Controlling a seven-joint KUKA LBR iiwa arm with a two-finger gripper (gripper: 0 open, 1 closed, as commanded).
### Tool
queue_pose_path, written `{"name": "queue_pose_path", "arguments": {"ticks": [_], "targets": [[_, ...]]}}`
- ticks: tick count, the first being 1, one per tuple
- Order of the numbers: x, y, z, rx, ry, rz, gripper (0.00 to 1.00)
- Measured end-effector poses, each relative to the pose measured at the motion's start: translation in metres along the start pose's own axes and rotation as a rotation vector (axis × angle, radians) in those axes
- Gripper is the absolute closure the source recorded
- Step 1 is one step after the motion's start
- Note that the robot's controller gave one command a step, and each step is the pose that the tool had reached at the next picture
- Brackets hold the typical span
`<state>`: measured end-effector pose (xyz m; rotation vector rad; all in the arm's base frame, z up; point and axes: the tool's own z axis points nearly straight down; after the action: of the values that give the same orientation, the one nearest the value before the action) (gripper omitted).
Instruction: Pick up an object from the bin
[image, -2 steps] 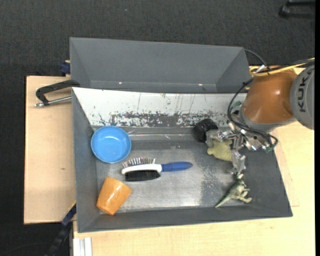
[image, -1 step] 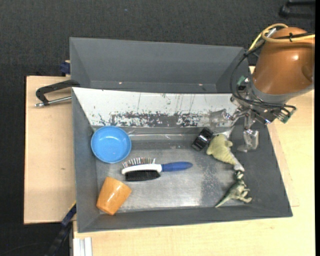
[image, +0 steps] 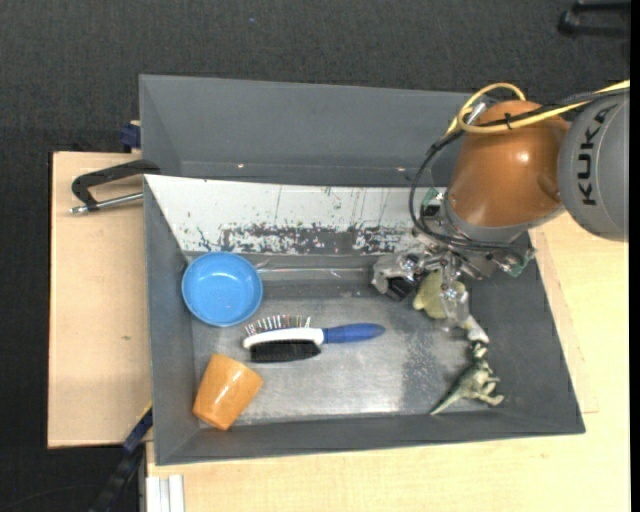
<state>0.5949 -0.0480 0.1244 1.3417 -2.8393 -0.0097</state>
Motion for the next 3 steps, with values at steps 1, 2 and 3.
{"name": "queue_pose_path", "arguments": {"ticks": [1,2,3], "targets": [[0.0223,-0.0197,0.0064,0.006,-0.001,-0.053,0.0],[0.022,-0.0196,0.0064,0.006,-0.001,-0.054,1.0],[0.022,-0.0196,0.0064,0.006,-0.001,-0.054,0.0]]}}
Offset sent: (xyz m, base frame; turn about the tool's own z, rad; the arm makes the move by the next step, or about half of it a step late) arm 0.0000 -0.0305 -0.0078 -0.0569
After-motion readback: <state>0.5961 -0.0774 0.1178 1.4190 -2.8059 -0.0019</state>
